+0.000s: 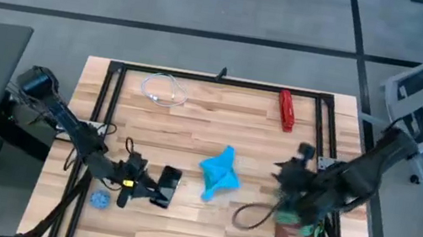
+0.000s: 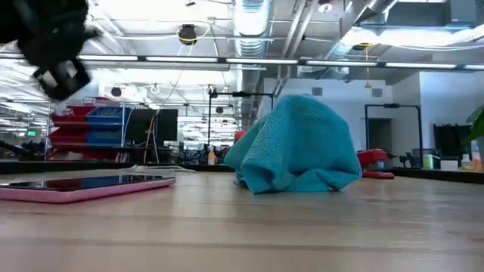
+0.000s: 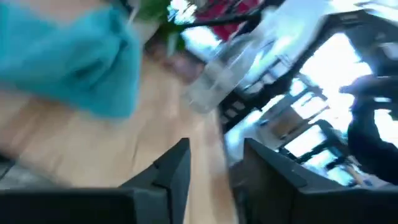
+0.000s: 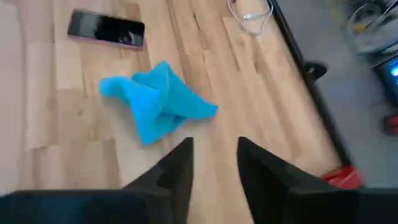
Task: Apply microfiber cloth
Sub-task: Return to Home Position
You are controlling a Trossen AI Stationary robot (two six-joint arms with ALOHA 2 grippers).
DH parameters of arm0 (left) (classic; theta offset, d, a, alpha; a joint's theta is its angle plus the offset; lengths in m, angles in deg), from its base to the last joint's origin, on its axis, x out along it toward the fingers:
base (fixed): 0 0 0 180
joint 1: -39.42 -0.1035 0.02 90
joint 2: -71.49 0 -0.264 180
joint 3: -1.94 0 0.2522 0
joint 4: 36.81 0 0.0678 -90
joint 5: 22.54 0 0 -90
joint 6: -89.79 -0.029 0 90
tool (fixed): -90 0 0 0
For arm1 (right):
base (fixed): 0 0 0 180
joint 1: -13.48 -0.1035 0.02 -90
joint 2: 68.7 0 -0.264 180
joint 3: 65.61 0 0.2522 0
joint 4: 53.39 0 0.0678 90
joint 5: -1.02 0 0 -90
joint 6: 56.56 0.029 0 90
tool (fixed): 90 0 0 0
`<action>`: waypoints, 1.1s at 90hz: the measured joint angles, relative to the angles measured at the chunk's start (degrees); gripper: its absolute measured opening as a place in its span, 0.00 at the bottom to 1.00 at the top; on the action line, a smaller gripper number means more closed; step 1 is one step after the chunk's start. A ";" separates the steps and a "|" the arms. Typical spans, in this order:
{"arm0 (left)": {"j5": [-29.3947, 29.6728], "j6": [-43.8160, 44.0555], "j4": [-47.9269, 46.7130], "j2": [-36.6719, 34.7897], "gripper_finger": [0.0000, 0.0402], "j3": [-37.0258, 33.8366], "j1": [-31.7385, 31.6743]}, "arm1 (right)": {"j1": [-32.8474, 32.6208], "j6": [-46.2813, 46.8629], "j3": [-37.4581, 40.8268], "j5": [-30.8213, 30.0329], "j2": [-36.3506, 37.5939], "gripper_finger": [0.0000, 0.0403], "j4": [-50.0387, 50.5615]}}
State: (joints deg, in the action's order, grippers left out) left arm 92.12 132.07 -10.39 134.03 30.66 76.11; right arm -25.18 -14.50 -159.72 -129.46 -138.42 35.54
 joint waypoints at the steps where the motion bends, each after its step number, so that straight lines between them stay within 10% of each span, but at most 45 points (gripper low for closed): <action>1: -0.47 -0.41 -0.26 -0.75 0.26 -0.16 -0.58 | 0.00 0.20 0.95 0.09 1.09 0.18 -0.59; 45: -40.64 -7.32 -21.78 -29.00 0.01 -3.52 -43.83 | 8.93 -3.39 48.51 9.86 49.55 0.00 -43.99; 99: -66.06 -27.51 -21.27 -30.44 0.00 -3.52 -75.10 | 25.04 -27.22 75.60 31.61 69.61 0.00 -82.60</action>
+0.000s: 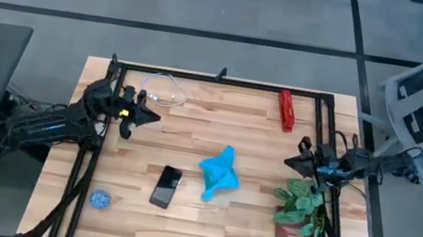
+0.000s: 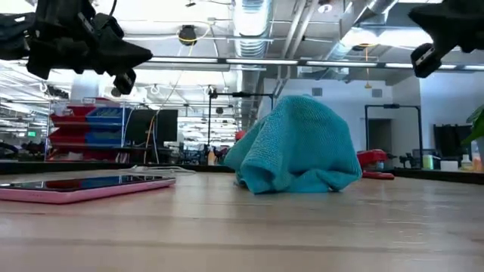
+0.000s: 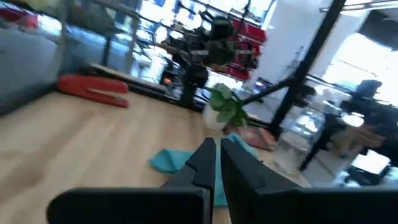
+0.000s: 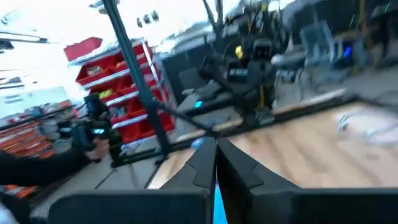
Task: Apply microfiber cloth
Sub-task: Return to Home Position
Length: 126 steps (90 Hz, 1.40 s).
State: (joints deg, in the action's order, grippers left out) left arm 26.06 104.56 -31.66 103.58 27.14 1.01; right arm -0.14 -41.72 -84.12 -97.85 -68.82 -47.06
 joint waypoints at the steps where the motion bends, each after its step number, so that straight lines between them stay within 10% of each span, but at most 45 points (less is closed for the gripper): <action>1: -0.51 -0.08 0.03 -0.10 0.00 0.00 -0.07 | 0.16 -0.23 0.34 0.13 0.00 0.00 -0.27; 18: -4.01 4.84 2.34 -8.80 0.00 -0.04 0.43 | 2.25 1.45 4.26 4.92 -0.11 0.00 -3.13; 38: 18.27 6.60 -10.58 -31.77 0.00 -2.11 8.26 | 4.66 4.08 4.28 1.90 -0.26 0.00 0.45; 80: 50.28 -5.78 -1.38 -30.46 0.00 -10.33 35.28 | 6.65 4.23 4.30 1.65 -1.38 0.00 5.08; 126: 50.47 -15.47 -16.92 -31.16 0.00 -10.32 40.70 | 6.65 4.21 4.34 1.63 -1.43 0.00 5.15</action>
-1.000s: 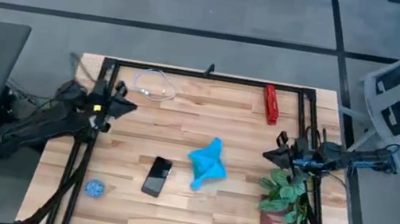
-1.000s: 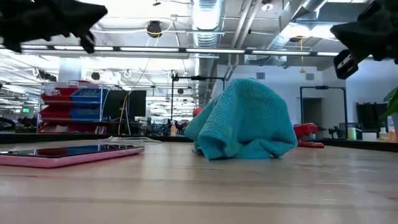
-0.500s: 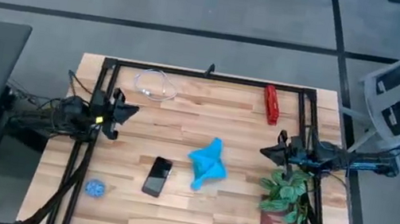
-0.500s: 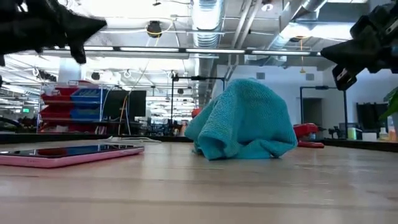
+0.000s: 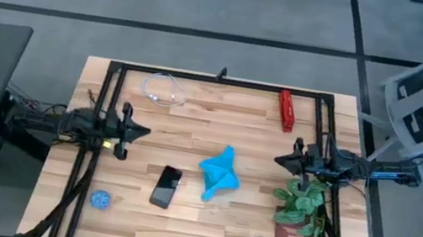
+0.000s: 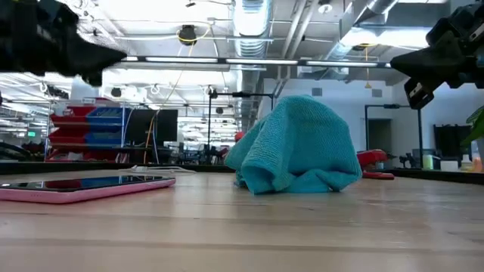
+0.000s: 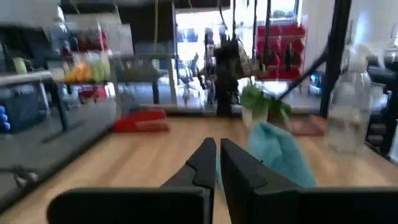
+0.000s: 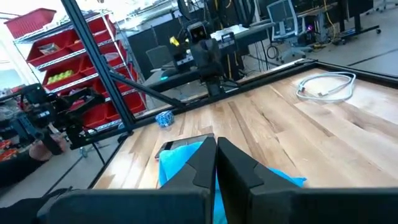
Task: Apply microfiber cloth
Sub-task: Return to Home Position
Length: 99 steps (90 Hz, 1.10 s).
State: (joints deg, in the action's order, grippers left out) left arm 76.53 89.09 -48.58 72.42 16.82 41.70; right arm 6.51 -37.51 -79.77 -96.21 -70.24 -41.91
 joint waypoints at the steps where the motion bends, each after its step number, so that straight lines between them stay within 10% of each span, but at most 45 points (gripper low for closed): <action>1: 0.00 0.16 0.17 0.21 0.00 0.00 0.00 | 0.00 0.00 0.00 0.01 0.00 0.00 0.00; 99: 0.20 1.15 0.19 1.02 0.00 -0.07 0.00 | 0.00 0.00 0.04 -0.06 0.00 0.00 0.09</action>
